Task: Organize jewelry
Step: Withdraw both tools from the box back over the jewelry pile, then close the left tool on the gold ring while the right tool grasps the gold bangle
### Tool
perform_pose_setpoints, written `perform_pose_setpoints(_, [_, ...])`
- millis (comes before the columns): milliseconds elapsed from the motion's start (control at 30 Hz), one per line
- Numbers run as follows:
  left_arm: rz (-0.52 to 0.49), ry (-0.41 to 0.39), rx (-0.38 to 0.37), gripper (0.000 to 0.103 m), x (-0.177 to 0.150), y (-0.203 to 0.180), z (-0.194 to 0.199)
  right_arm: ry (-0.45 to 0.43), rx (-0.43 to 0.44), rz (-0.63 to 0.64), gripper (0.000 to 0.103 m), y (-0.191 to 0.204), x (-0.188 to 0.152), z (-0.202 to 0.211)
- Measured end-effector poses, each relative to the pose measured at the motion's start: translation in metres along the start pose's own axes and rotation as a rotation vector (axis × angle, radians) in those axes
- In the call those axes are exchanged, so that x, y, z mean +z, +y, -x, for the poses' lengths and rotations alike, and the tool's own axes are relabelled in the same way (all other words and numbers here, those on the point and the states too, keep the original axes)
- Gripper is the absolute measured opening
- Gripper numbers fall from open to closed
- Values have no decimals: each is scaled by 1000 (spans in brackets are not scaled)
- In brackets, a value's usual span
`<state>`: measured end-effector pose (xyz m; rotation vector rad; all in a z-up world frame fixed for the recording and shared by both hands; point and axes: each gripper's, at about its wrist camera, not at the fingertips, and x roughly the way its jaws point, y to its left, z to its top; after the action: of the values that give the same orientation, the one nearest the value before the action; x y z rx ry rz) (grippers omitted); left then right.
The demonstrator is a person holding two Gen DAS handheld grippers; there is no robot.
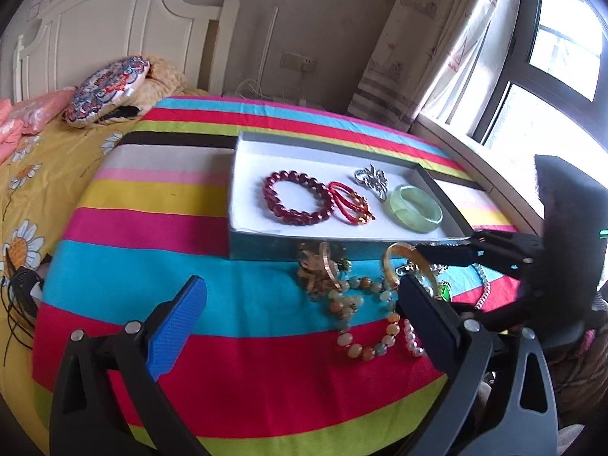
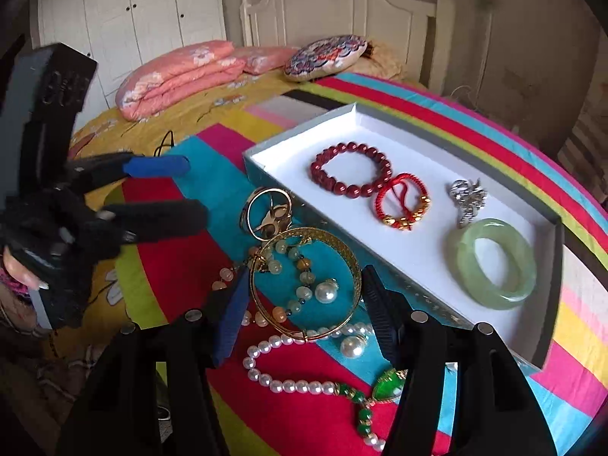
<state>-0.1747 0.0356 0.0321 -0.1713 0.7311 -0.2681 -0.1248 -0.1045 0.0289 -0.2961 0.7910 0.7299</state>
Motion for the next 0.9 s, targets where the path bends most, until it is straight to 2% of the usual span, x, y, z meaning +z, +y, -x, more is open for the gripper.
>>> perform_pose_setpoints(33, [-2,10,-8,97,1,-4,-5,-10,-4,-11,58,-2,-1,4])
perform_pose_setpoints(100, [-8,28,-19,81,2,-10,-13,-25,-11,-39,58,-10,-6,13])
perform_pose_setpoints(133, [-10,36,-14,77,3,-13,-19,-30,-15,-50,58,-14,-7,16])
perform_pose_setpoints(200, [-12,46,-13,61,3,-16,-26,-40,-15,-74,58,-21,-10,22])
perform_pose_setpoints(333, [-27,63,23,50,2,-20,-40,-52,-16,-92,58,-27,-15,27])
perform_pose_setpoints(400, [-24,72,40,26,1,-18,-45,-54,-16,-96,58,-27,-16,27])
perform_pose_setpoints(433, [-18,79,32,19,1,-17,-47,-54,-14,-98,58,-27,-17,26])
perform_pose_setpoints(633, [-57,-6,32,11,0,-19,-27,-63,-18,-106,58,-27,-19,27])
perform_pose_setpoints(700, [-81,-22,42,0,1,-23,-19,-68,-22,-113,58,-29,-20,28])
perform_pose_setpoints(833, [-111,-52,56,0,3,-24,-5,-74,-30,-121,58,-31,-21,31])
perform_pose_setpoints(900, [-107,-35,52,0,2,-20,-5,-70,-29,-123,58,-31,-22,30])
